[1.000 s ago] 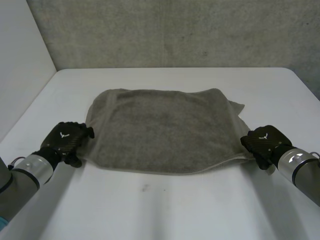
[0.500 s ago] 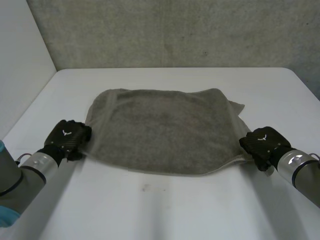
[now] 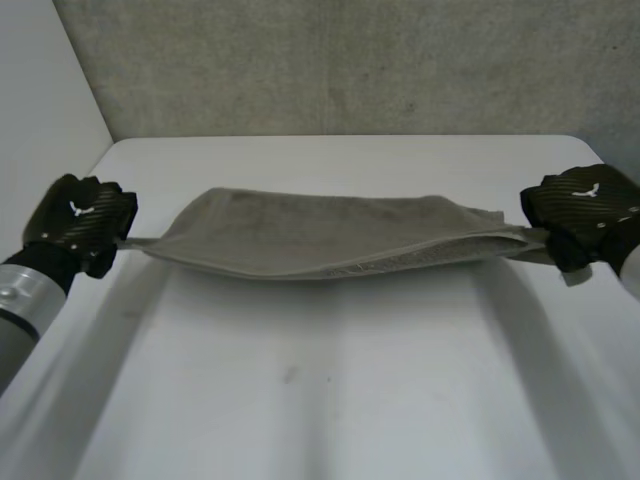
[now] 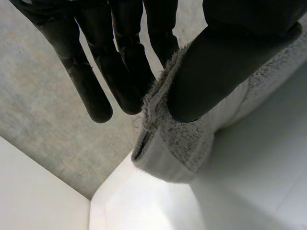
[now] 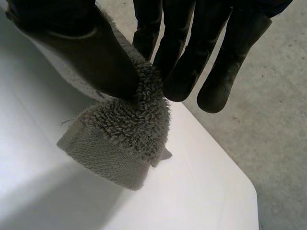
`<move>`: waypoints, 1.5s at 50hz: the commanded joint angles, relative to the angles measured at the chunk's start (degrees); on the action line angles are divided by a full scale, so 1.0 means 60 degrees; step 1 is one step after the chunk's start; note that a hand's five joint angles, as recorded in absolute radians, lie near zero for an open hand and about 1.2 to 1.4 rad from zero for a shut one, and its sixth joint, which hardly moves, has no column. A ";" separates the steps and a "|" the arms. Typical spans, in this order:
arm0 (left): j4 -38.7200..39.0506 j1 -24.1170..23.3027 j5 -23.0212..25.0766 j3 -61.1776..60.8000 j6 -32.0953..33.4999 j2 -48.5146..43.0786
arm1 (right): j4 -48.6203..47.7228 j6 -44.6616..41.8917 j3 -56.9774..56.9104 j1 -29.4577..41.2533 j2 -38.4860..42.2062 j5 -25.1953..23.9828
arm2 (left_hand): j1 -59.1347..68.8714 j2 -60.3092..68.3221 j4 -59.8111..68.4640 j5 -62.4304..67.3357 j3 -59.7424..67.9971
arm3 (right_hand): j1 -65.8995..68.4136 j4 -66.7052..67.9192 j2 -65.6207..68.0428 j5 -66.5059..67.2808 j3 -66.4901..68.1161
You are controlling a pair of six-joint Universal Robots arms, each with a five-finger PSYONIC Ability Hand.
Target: Fold the towel.
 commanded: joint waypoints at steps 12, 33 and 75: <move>-0.2493 -0.0108 0.0120 0.0700 -0.0021 0.2765 | 0.3264 -0.0319 -0.2770 -0.0472 -0.1226 -0.0059 | 0.2070 0.1710 0.1718 0.1934 0.1722 | 0.0738 0.0549 0.0838 0.0586 0.0636; -0.2419 -0.0854 -0.0100 0.2207 0.0067 -0.2402 | 0.3017 -0.1536 -0.2755 -0.0486 0.2741 0.0146 | 0.2070 0.1710 0.1718 0.1934 0.1722 | 0.0738 0.0549 0.0838 0.0586 0.0636; -0.2493 -0.1997 -0.2195 0.6296 -0.0050 -0.6449 | 0.1052 0.0677 -0.7077 0.0143 0.6523 0.1567 | -0.9597 -0.9956 -0.9949 -0.9732 -0.9945 | -1.0929 -1.1118 -1.0829 -1.1081 -1.1031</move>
